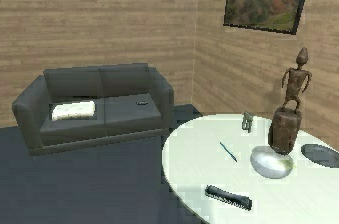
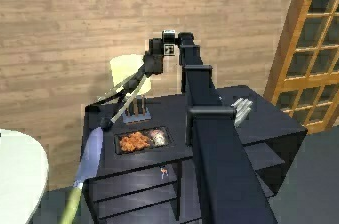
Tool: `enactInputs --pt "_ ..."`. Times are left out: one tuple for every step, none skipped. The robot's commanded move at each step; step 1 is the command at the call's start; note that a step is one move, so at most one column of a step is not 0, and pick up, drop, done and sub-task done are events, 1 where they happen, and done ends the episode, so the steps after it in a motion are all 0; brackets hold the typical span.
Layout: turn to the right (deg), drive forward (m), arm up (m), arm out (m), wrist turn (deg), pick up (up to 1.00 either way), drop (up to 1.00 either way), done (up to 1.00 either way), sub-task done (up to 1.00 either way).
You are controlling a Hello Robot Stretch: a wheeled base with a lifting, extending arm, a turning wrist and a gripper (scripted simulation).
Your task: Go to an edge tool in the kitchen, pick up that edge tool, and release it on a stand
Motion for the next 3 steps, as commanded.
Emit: enactInputs --pt "0.0 0.0 0.0 0.0 45.0 0.0 0.0 0.0 0.0" --pt "0.0 0.0 0.0 0.0 45.0 0.0 0.0 0.0 0.0" --pt "0.0 0.0 0.0 0.0 45.0 0.0 0.0 0.0 0.0"
